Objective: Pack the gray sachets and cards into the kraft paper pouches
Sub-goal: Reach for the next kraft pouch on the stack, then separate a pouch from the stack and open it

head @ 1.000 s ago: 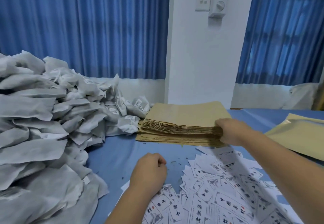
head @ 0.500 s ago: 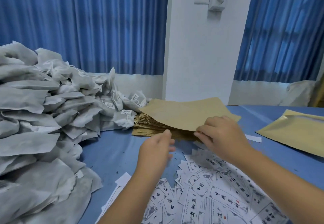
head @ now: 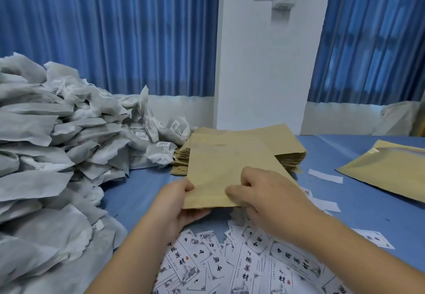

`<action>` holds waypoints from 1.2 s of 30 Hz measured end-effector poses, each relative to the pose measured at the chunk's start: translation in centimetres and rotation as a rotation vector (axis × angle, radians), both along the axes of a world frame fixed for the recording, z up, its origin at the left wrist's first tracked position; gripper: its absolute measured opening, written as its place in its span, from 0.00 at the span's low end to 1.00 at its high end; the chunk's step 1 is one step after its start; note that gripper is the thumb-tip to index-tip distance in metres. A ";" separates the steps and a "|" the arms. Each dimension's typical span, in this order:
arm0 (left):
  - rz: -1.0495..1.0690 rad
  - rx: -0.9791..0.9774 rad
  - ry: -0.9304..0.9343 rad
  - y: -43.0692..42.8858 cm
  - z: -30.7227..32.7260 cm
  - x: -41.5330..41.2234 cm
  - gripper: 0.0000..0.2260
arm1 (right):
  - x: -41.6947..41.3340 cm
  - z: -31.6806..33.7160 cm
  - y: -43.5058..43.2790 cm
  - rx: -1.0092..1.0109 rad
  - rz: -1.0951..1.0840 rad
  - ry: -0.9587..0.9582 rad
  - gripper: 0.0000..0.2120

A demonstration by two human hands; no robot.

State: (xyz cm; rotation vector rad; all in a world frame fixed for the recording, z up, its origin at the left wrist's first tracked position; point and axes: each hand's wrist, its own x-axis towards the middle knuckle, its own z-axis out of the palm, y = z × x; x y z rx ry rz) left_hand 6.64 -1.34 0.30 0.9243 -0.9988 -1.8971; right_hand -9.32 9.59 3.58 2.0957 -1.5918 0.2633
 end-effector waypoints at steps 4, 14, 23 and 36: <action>-0.093 0.008 0.245 -0.7 0.0 0.0 0.17 | -0.8 0.7 -0.6 0.140 -0.231 0.017 0.07; -0.167 -0.207 0.278 0.3 0.0 -1.4 0.37 | 3.3 3.5 -4.2 0.108 -0.487 -0.157 0.14; -0.126 -0.199 0.149 0.2 -0.2 -2.0 0.09 | 5.5 4.7 -5.9 0.306 -0.406 -0.106 0.13; 0.039 -0.063 0.222 -1.8 -1.0 -0.8 0.12 | 5.1 5.2 -5.2 0.376 -0.084 -0.014 0.03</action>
